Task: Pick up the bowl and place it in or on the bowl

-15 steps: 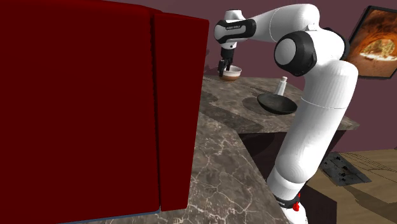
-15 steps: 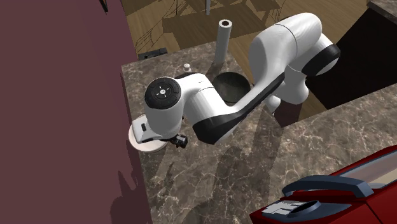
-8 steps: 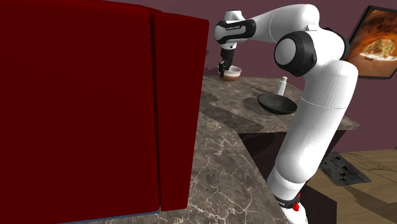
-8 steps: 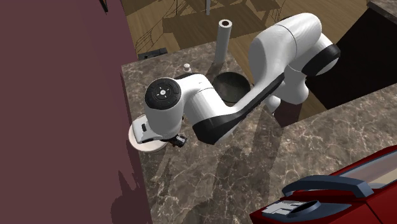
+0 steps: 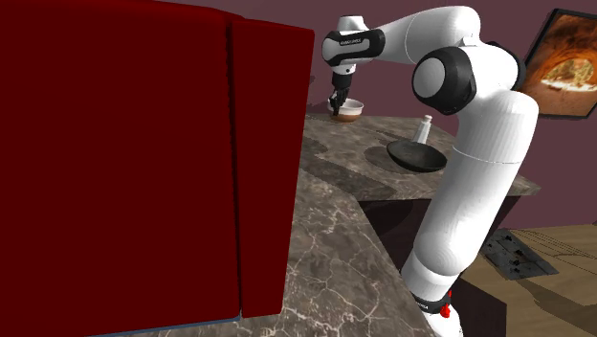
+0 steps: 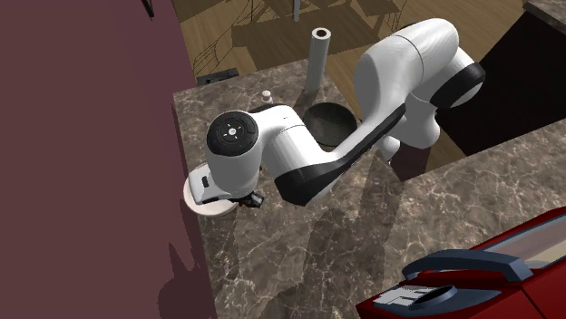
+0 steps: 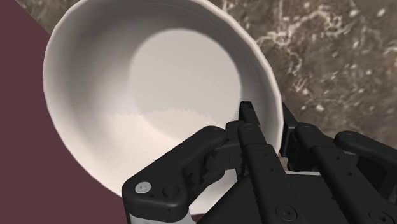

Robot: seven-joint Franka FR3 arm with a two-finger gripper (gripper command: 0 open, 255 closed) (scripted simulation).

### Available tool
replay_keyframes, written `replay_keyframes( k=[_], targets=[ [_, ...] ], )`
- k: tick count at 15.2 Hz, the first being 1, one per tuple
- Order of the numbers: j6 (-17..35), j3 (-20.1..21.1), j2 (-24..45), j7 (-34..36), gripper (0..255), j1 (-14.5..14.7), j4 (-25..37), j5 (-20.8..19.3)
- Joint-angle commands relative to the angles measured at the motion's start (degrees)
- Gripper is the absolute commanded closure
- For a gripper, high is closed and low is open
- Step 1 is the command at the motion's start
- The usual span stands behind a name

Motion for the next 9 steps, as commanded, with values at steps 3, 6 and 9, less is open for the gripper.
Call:
replay_keyframes(
  k=[3,6,9],
  targets=[
    [-1.6,0.0,0.1,-0.2,255,-0.1,1.6,0.1],
    [-3.9,-0.1,0.4,-0.5,255,-0.1,4.3,0.2],
    [-6.4,-0.1,0.8,-0.8,255,-0.3,7.1,0.5]
  ],
)
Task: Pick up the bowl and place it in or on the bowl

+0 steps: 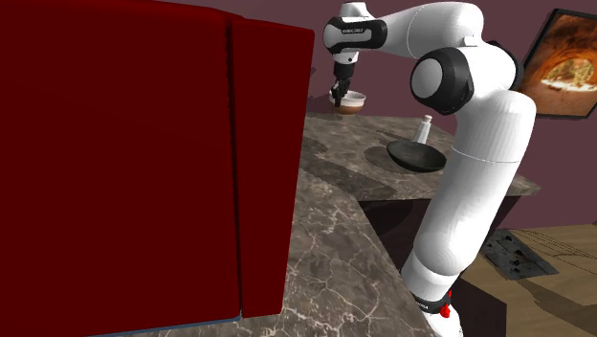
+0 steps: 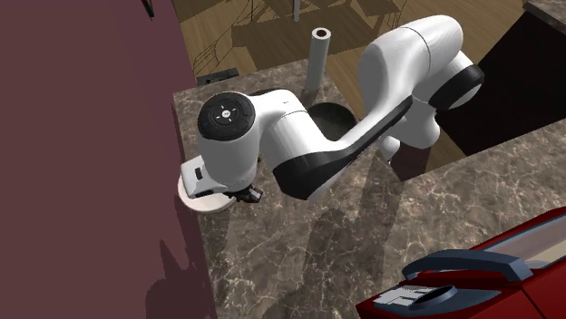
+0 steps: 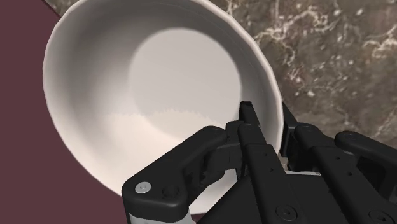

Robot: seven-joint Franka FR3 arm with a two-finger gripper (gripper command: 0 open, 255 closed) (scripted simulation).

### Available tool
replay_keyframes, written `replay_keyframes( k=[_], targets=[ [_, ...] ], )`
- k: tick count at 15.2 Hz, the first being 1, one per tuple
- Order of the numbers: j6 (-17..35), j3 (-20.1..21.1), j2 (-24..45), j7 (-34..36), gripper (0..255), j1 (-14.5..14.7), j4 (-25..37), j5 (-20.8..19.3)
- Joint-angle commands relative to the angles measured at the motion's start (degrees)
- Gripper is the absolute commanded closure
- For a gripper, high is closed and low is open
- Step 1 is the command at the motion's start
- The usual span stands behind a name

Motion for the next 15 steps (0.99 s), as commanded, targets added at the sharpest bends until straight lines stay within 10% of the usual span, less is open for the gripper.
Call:
replay_keyframes(
  k=[1,15],
  targets=[
    [-1.6,0.0,0.3,-0.2,255,-0.1,2.0,0.2],
    [-14.2,-0.5,5.1,-2.5,255,-1.7,19.1,2.4]
  ],
)
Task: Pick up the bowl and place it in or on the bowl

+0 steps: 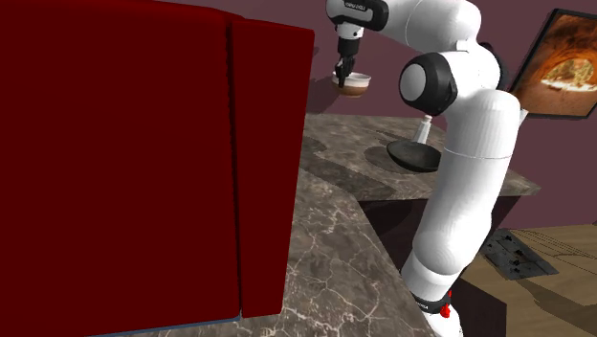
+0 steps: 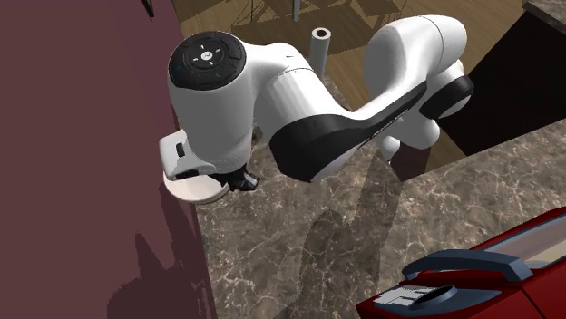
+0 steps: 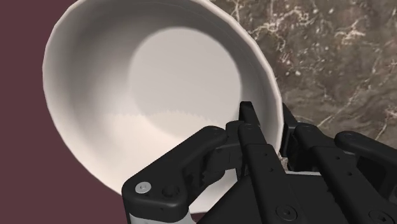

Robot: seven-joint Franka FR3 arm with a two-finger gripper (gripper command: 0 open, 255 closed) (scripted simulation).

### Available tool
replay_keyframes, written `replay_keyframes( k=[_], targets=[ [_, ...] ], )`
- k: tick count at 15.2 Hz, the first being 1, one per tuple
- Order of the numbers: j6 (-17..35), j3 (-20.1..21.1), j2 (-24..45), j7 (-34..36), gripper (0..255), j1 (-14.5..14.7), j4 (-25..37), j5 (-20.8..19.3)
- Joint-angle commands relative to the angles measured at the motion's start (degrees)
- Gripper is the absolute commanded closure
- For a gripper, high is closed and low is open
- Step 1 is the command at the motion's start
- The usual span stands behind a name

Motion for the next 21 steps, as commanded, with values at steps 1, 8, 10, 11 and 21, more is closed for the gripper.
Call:
replay_keyframes(
  k=[1,8,10,11,21],
  targets=[
    [-0.1,0.1,-2.6,0.5,255,0.7,-2.3,-1.1],
    [2.4,2.7,-22.2,5.7,255,4.0,-23.5,-9.3],
    [2.1,3.8,-27.1,7.0,255,4.0,-28.0,-11.0],
    [1.8,4.4,-29.5,7.6,255,4.0,-30.2,-11.7],
    [-4.7,10.4,-51.7,11.6,255,1.8,-46.4,-15.4]
  ],
)
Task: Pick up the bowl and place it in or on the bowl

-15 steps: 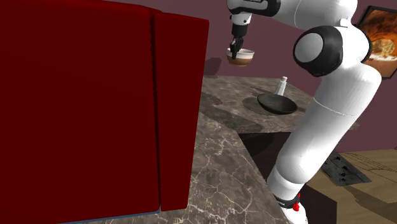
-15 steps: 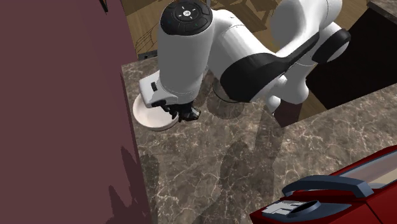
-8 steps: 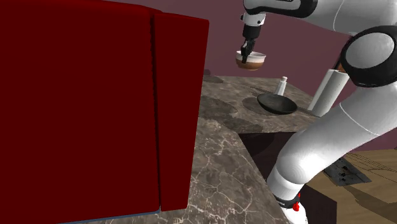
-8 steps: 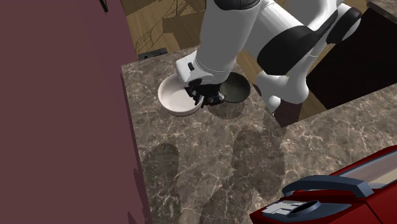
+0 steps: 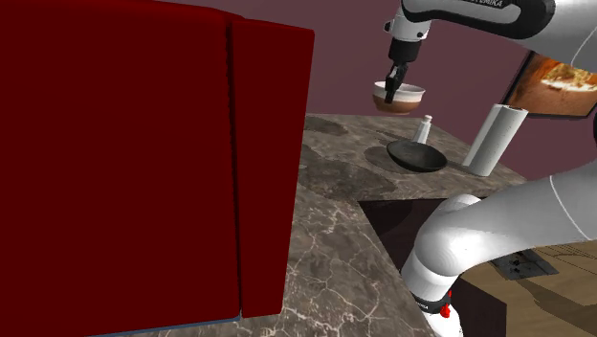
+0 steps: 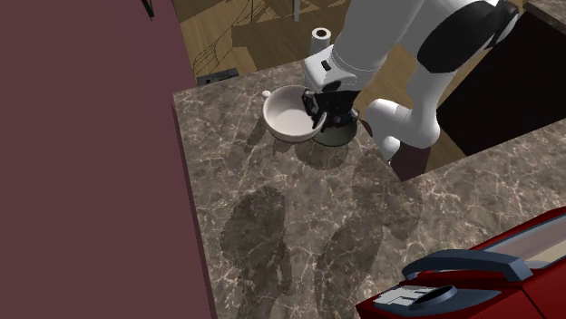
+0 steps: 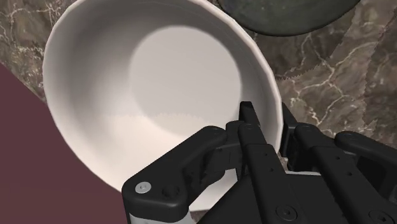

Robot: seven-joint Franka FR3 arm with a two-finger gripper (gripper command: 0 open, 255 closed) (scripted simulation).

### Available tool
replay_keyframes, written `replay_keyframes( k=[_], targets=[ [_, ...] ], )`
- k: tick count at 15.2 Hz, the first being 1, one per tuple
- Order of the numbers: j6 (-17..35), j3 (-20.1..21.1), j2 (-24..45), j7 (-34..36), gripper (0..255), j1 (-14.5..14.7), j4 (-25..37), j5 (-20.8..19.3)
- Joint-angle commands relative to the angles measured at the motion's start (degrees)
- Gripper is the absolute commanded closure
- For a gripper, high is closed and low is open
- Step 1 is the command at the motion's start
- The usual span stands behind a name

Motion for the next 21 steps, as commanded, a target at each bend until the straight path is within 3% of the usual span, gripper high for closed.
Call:
replay_keyframes(
  k=[1,11,21],
  targets=[
    [-1.9,1.2,-4.3,0.6,255,-0.5,-2.6,-0.2],
    [-13.5,6.5,-22.9,1.1,255,-3.0,-10.3,0.5],
    [-8.4,5.6,-28.2,2.3,255,-3.3,-20.7,-0.3]
  ],
)
